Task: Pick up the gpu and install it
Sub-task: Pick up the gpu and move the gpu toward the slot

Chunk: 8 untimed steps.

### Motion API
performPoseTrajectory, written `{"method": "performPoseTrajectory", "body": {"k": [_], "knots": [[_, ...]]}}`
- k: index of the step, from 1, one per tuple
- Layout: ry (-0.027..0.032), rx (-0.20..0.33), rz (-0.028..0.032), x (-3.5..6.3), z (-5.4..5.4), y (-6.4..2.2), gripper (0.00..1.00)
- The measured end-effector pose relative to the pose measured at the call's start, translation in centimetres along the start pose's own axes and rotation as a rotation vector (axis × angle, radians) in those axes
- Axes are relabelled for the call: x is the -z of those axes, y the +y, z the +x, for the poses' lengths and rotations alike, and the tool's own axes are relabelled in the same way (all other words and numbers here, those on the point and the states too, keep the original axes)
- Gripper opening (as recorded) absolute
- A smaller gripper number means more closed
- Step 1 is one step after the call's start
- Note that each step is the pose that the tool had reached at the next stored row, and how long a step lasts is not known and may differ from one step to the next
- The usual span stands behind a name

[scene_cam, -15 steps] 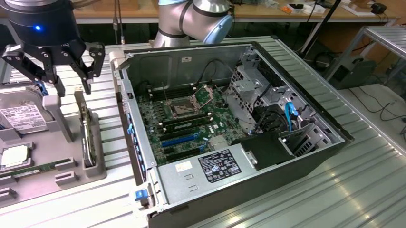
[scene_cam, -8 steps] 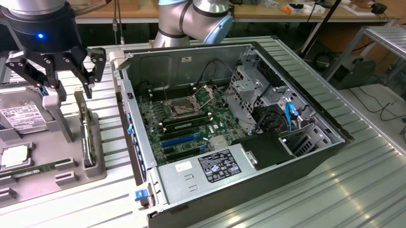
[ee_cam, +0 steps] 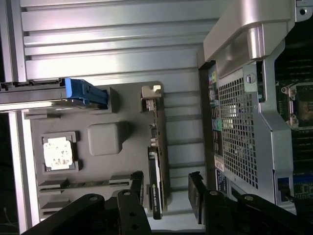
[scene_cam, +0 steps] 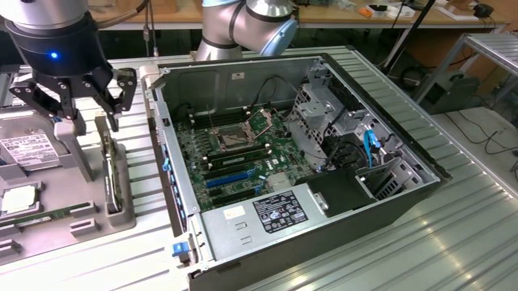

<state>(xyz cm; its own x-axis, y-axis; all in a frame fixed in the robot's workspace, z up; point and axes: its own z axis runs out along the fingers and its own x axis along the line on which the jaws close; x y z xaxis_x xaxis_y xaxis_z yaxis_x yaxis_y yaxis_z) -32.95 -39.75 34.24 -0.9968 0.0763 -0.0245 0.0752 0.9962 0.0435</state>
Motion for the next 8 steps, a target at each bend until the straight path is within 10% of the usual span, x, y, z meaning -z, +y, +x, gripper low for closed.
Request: {"method": "performPoseTrajectory", "body": {"k": [8], "knots": [[0.0000, 0.000, 0.0000, -1.03, 0.00, -0.27, 0.50]]}}
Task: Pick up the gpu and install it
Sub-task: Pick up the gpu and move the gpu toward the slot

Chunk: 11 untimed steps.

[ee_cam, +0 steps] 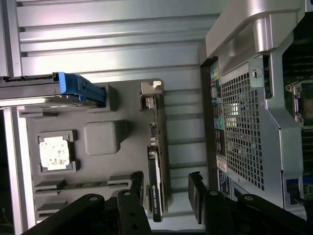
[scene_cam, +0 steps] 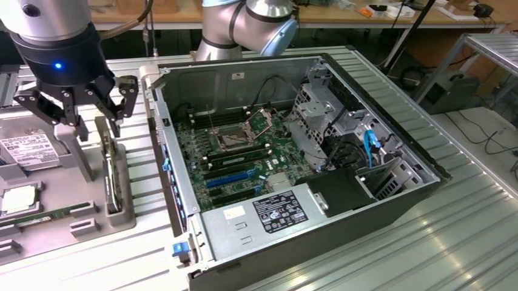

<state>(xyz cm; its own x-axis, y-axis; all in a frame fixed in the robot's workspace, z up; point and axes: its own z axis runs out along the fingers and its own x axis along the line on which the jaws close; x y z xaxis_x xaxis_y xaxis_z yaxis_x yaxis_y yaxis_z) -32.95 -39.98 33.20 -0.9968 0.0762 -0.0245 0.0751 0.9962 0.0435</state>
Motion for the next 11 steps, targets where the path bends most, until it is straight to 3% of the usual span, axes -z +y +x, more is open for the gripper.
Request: {"method": "performPoseTrajectory", "body": {"k": [11], "knots": [[-0.0005, 0.000, 0.0000, -1.63, 0.0, -0.19, 0.50]]}}
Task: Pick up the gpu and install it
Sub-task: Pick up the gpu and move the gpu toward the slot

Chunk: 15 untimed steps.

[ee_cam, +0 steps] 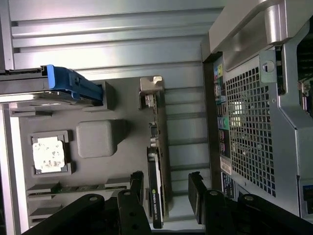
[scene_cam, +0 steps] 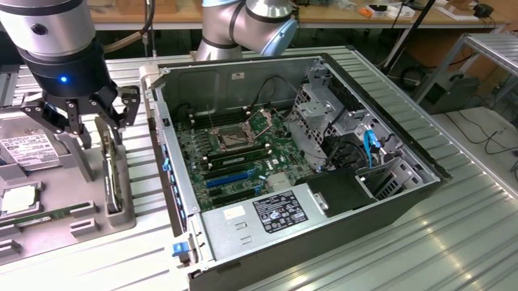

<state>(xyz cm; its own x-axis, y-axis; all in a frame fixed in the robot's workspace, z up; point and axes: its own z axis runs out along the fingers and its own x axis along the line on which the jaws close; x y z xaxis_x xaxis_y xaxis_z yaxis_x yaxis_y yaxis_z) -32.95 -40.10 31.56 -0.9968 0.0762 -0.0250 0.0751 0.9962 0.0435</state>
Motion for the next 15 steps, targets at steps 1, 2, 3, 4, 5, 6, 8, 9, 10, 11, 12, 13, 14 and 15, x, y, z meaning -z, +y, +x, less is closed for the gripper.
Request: {"method": "performPoseTrajectory", "body": {"k": [1, 2, 3, 4, 5, 6, 8, 9, 10, 11, 12, 13, 14, 15], "knots": [[0.0000, 0.000, 0.0000, -0.10, 0.0, -0.01, 0.50], [0.0000, 0.000, 0.0000, -0.19, 0.0, -0.01, 0.50], [0.0000, 0.000, 0.0000, -0.26, 0.0, -0.01, 0.50], [0.0000, 0.000, 0.0000, -0.35, 0.0, -0.02, 0.50], [0.0000, 0.000, 0.0000, -0.42, 0.0, -0.02, 0.50], [0.0000, 0.000, 0.0000, -0.52, 0.0, -0.03, 0.50], [0.0000, 0.000, 0.0000, -0.76, 0.1, -0.09, 0.50], [-0.0001, 0.000, -0.0001, -0.83, 0.0, -0.16, 0.50], [0.0000, 0.000, 0.0000, -0.88, 0.0, -0.22, 0.50], [0.0000, 0.000, -0.0001, -0.93, 0.0, -0.28, 0.50], [-0.0001, 0.000, -0.0001, -0.97, 0.0, -0.33, 0.50], [0.0001, 0.000, 0.0001, -1.03, 0.0, -0.43, 0.50], [-0.0001, 0.000, -0.0001, -1.12, 0.0, -0.52, 0.50], [-0.0001, 0.000, -0.0001, -1.20, 0.0, -0.56, 0.50]]}}
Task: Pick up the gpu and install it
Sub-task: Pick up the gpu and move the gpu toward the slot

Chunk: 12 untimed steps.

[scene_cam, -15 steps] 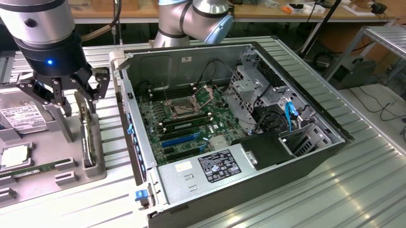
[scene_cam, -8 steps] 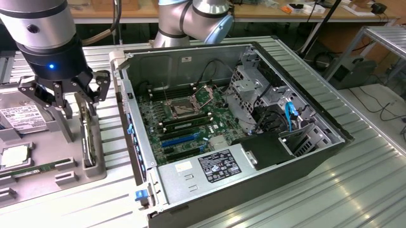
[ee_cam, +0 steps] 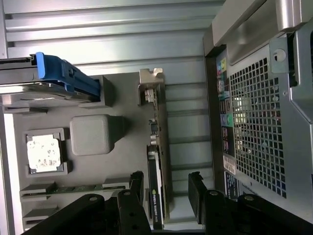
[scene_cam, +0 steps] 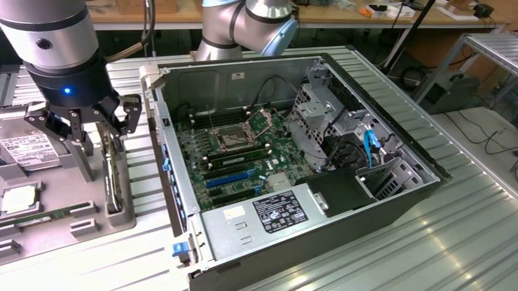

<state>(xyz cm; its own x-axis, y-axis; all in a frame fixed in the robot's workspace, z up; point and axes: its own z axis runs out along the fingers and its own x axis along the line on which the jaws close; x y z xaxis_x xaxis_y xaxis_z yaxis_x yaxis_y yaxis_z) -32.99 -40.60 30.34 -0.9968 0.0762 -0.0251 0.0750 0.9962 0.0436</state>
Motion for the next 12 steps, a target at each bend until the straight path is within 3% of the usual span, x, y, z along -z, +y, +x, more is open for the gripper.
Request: {"method": "performPoseTrajectory", "body": {"k": [12], "knots": [[-0.0010, 0.000, -0.0001, -1.71, 0.7, -0.36, 0.50]]}}
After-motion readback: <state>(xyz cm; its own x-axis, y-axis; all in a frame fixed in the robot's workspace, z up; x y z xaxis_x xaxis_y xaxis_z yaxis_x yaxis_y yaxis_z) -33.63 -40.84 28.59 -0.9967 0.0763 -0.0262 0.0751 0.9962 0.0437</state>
